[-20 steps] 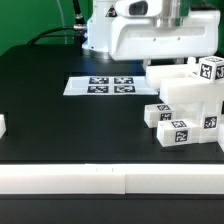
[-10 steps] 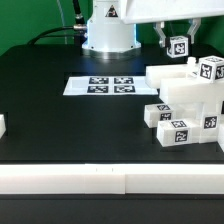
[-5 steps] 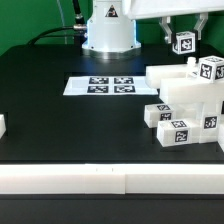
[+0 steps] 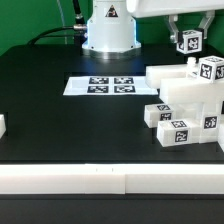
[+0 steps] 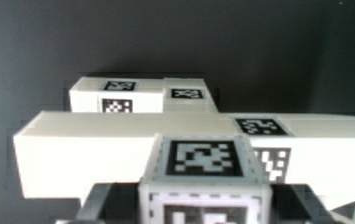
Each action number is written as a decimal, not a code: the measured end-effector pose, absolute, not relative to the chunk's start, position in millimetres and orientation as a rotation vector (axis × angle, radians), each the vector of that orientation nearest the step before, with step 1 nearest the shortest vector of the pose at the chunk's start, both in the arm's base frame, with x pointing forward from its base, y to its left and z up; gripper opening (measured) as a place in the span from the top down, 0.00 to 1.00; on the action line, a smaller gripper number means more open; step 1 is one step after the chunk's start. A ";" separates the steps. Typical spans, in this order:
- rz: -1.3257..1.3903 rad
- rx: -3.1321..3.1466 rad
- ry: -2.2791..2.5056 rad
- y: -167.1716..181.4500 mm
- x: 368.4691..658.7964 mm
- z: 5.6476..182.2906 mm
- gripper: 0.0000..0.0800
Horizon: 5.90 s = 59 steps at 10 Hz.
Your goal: Assemble chair
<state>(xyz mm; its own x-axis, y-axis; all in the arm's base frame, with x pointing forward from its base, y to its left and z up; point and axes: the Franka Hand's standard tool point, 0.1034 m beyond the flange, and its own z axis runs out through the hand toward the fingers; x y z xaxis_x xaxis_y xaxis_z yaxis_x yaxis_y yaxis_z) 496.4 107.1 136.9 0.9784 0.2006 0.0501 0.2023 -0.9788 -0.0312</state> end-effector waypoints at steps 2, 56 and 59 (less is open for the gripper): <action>-0.071 -3.088 -0.320 106.4 496.0 136.3 0.64; -0.099 -3.030 -0.833 102.7 515.3 122.4 0.19; -0.096 -2.940 -1.149 100.1 515.8 122.4 0.19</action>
Offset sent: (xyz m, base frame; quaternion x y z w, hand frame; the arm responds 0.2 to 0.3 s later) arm 0.0040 -0.0048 -0.0123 -0.0476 0.0099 -0.2017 0.9782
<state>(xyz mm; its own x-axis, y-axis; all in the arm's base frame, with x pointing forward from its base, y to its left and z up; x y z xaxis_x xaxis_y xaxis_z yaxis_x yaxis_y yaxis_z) 515.8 100.1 122.4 0.7336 0.6777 0.0505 0.6767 -0.7353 0.0373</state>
